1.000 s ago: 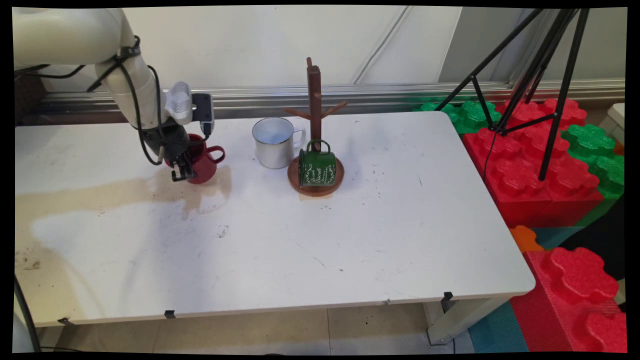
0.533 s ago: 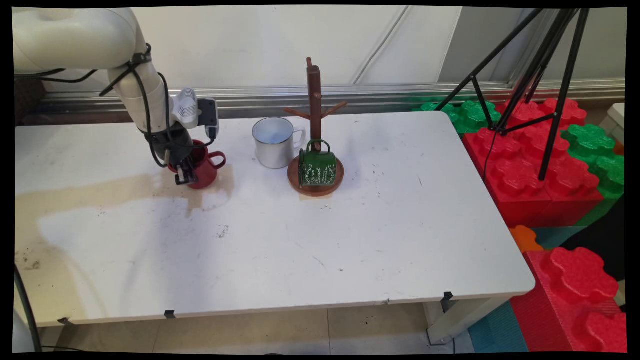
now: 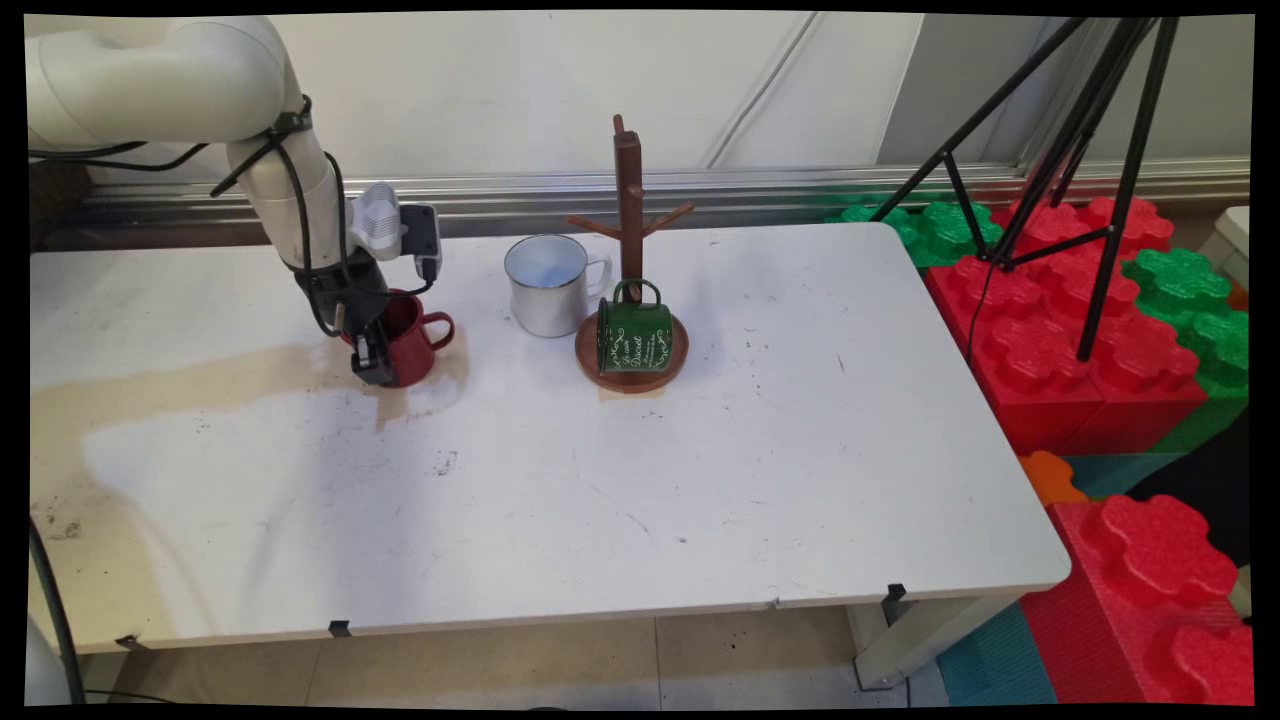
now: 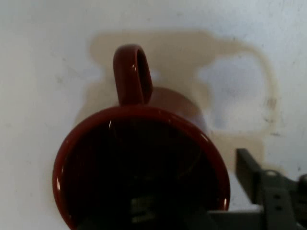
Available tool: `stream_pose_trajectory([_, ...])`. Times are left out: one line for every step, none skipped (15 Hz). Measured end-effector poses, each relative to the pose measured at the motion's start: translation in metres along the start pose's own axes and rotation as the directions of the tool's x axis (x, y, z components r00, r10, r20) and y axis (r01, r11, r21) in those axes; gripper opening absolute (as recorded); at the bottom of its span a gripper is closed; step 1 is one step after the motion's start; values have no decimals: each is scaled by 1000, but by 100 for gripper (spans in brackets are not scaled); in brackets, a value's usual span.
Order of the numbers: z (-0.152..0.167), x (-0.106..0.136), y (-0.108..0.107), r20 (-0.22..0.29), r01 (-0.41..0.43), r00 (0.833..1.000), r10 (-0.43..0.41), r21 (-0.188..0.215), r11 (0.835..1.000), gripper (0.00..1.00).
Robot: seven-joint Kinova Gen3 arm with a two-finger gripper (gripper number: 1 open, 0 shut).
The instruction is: Place the picked object on the table
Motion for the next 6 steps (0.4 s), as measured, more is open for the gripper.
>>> stream_pose_trajectory([0, 0, 0, 1, 0, 1000, 0, -1, 1000, 100])
stream_pose_trajectory([1, -1, 0, 2, 0, 1000, 0, -2, 1000, 100])
stream_pose_trajectory([1, -1, -1, 2, -1, 1000, 1, -2, 1000, 100])
stream_pose_trajectory([2, 0, -1, 3, -3, 1000, 3, -2, 1000, 100])
stream_pose_trajectory([1, -1, -1, 3, -5, 1000, 5, -1, 1000, 100])
stream_pose_trajectory([1, -2, -1, 0, -6, 1000, 6, 0, 1000, 100])
